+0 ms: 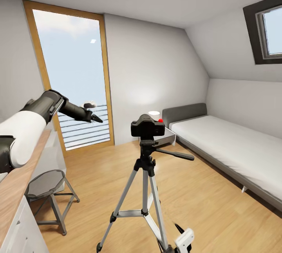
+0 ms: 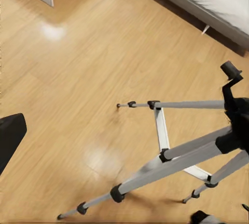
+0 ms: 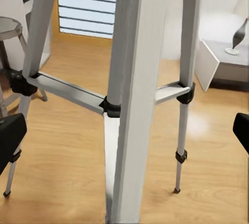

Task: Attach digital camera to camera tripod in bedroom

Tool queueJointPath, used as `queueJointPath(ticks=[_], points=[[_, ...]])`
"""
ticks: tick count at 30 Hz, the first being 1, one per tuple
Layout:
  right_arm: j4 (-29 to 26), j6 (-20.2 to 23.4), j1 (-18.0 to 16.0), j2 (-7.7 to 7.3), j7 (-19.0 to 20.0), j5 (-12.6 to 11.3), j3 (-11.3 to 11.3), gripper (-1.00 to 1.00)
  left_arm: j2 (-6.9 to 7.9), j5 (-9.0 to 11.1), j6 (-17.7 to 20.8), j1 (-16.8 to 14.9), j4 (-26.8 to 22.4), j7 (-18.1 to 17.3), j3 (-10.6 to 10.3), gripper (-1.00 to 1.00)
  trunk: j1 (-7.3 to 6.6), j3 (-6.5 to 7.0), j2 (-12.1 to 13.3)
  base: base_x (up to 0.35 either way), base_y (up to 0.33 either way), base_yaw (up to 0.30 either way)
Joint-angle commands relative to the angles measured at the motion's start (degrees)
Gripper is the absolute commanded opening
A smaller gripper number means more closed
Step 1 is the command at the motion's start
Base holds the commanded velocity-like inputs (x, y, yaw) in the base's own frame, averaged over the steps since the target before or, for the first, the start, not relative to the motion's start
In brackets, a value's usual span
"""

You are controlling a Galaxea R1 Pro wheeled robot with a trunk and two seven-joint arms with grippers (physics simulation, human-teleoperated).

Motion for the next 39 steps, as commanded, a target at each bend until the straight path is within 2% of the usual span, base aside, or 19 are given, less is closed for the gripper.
queueJointPath(ticks=[1,5,6,10,12,14,20,27,35,39], points=[[0.0,-0.6,0.2,-0.36,-0.1,0.2,0.1,1.00,0.05,-0.1,-0.6,0.0,1.1,0.2,-0.3,1.00,0.02,-0.02,0.0,0.000,0.000,0.000],[0.0,-2.8,1.8,-1.85,-0.1,-1.2,0.1,1.00,-0.07,-0.1,-6.0,0.0,7.8,4.8,0.1,1.00,0.02,-0.02,0.0,0.000,0.000,0.000],[0.0,-3.6,2.6,-2.35,-0.1,-2.2,0.1,1.00,-0.12,0.0,-8.3,0.1,10.3,7.5,0.6,1.00,0.02,-0.02,0.0,0.000,0.000,0.000],[0.0,-5.2,4.4,-3.43,-0.1,-4.1,0.1,1.00,-0.13,0.2,-12.7,0.8,12.8,13.1,2.1,1.00,0.02,-0.02,0.0,0.000,0.000,0.000],[0.0,-7.0,5.9,-4.39,-0.1,-5.2,0.1,1.00,-0.15,1.7,-15.3,2.9,13.7,16.4,4.0,1.00,0.02,-0.02,0.0,0.000,0.000,0.000],[0.0,-8.0,6.8,-4.99,-0.1,-5.7,0.1,1.00,-0.17,3.0,-16.5,4.3,14.0,17.8,5.2,1.00,0.02,-0.02,0.0,0.000,0.000,0.000],[0.1,-10.2,9.9,-6.22,-0.1,-6.4,0.1,1.00,-0.12,6.8,-18.4,7.4,14.4,20.4,6.8,1.00,0.02,-0.02,0.0,0.000,0.000,0.000],[2.5,-13.0,13.9,-7.94,-0.1,-7.3,0.1,1.00,-0.28,10.6,-19.7,11.8,14.5,22.3,7.5,1.00,0.02,-0.02,0.0,0.000,0.000,0.000],[9.4,-16.3,14.7,-8.38,-0.1,-8.6,0.1,1.00,-1.36,11.3,-22.7,16.0,14.6,23.1,7.6,1.00,0.02,-0.02,0.0,0.000,0.000,0.000],[14.0,-19.4,14.8,-8.45,-0.1,-9.0,0.1,1.00,-1.77,11.5,-24.9,18.5,14.6,25.1,7.7,1.00,0.02,-0.02,0.0,0.000,0.000,0.000]])
